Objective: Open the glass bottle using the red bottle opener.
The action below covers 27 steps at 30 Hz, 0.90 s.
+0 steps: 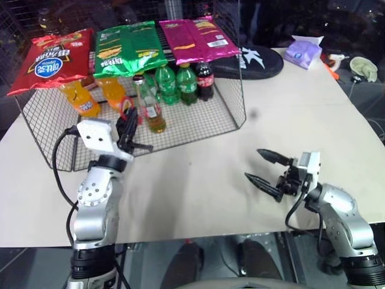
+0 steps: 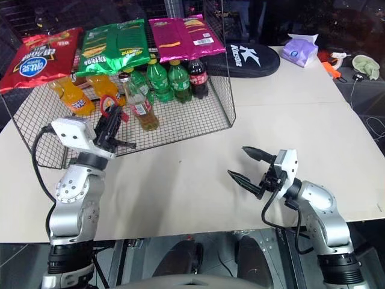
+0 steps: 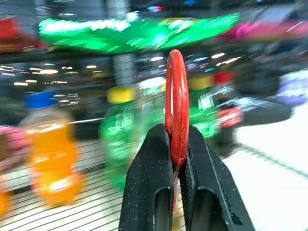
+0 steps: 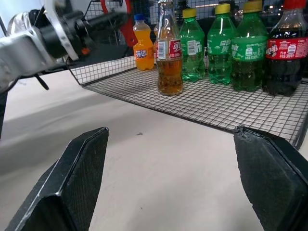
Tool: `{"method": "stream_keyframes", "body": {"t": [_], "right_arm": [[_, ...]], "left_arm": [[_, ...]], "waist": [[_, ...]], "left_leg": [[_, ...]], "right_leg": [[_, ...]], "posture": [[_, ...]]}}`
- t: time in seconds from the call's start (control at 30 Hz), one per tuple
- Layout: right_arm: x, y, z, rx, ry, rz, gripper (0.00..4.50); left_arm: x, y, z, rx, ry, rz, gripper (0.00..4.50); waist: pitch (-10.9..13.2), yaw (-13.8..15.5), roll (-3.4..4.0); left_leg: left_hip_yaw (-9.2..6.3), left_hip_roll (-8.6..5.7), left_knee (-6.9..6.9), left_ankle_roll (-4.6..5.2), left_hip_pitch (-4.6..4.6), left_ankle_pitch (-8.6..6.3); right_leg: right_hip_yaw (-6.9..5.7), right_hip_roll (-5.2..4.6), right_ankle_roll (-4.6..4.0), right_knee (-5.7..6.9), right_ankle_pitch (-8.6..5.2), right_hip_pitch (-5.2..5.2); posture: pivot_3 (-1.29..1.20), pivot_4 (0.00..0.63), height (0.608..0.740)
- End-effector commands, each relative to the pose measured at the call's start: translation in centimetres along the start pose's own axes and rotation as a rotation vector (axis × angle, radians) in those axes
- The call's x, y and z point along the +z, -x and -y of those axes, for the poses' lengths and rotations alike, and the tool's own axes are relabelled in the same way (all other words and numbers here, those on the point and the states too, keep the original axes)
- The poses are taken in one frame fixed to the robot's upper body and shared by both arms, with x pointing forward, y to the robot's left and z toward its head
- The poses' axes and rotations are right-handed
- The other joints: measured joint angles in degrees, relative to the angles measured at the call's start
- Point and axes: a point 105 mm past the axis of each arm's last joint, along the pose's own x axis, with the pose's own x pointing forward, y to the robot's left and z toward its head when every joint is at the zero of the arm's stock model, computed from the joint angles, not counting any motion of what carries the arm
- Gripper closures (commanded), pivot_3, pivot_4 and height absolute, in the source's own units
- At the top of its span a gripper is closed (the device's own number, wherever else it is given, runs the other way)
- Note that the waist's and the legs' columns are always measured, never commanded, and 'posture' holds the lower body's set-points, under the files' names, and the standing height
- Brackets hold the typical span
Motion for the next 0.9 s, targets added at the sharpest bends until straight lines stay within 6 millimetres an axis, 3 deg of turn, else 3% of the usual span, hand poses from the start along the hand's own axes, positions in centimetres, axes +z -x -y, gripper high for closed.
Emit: {"method": "stream_keyframes", "body": {"t": [0.03,0.13,0.23,0.47,0.73,0.8,0.87,0.9], "right_arm": [[1.5,-1.3,-0.5,0.037,0.029,0.006,0.34],[1.2,-2.7,-0.4,0.042,0.013,-0.087,0.34],[1.1,-4.1,-0.7,0.102,-0.038,-0.173,0.34],[2.5,-5.9,-2.1,0.315,-0.204,-0.253,0.34],[4.2,-7.1,-3.4,0.459,-0.320,-0.285,0.34],[4.5,-7.4,-3.7,0.471,-0.340,-0.288,1.21],[4.6,-7.5,-3.9,0.480,-0.353,-0.298,1.44],[4.6,-7.6,-4.0,0.483,-0.359,-0.301,2.10]], "left_arm": [[1.8,-0.2,3.0,-0.215,0.218,0.031,4.46],[1.8,0.5,6.8,-0.490,0.474,-0.029,4.46],[1.1,1.4,9.2,-0.706,0.602,-0.109,4.46],[0.5,1.6,11.4,-0.975,0.746,-0.200,4.46],[-0.4,0.8,11.6,-1.031,0.731,-0.216,4.46],[-0.6,0.8,11.6,-1.033,0.727,-0.213,4.50],[-0.8,0.7,11.6,-1.028,0.723,-0.207,4.50],[-0.9,0.7,11.7,-1.027,0.721,-0.205,4.50]], "waist": [[0.00,0.05,0.00],[0.00,0.04,0.00],[0.01,0.01,0.01],[0.02,-0.04,0.03],[0.04,-0.13,0.03],[0.04,-0.11,0.03],[0.04,-0.04,0.03],[0.04,-0.01,0.03]], "left_leg": [[0.00,-0.02,0.01,0.00,0.00,0.00],[-0.01,-0.05,0.03,0.00,0.00,0.00],[-0.02,-0.05,0.03,0.00,-0.01,0.00],[-0.05,-0.04,0.03,0.01,-0.02,0.01],[-0.10,-0.06,0.01,0.02,-0.07,0.00],[-0.11,-0.06,0.01,0.02,-0.07,0.00],[-0.12,-0.05,0.01,0.02,-0.10,0.00],[-0.12,-0.07,0.01,0.02,-0.11,0.00]], "right_leg": [[0.00,0.01,0.00,0.00,0.00,0.01],[0.00,0.02,0.00,0.00,0.00,0.02],[-0.03,0.05,0.00,-0.01,0.00,0.01],[-0.07,0.12,-0.01,-0.06,-0.01,0.04],[-0.11,0.08,-0.01,-0.17,-0.01,0.04],[-0.11,0.07,-0.01,-0.17,-0.01,0.03],[-0.12,0.05,-0.01,-0.18,-0.01,0.02],[-0.12,0.02,-0.01,-0.19,-0.01,0.02]], "posture": [[0.00,0.150,0.740],[0.00,0.150,0.740],[0.00,0.150,0.740],[0.00,0.150,0.740],[0.00,0.150,0.740],[0.00,0.150,0.740],[0.00,0.150,0.740],[0.00,0.150,0.740]]}}
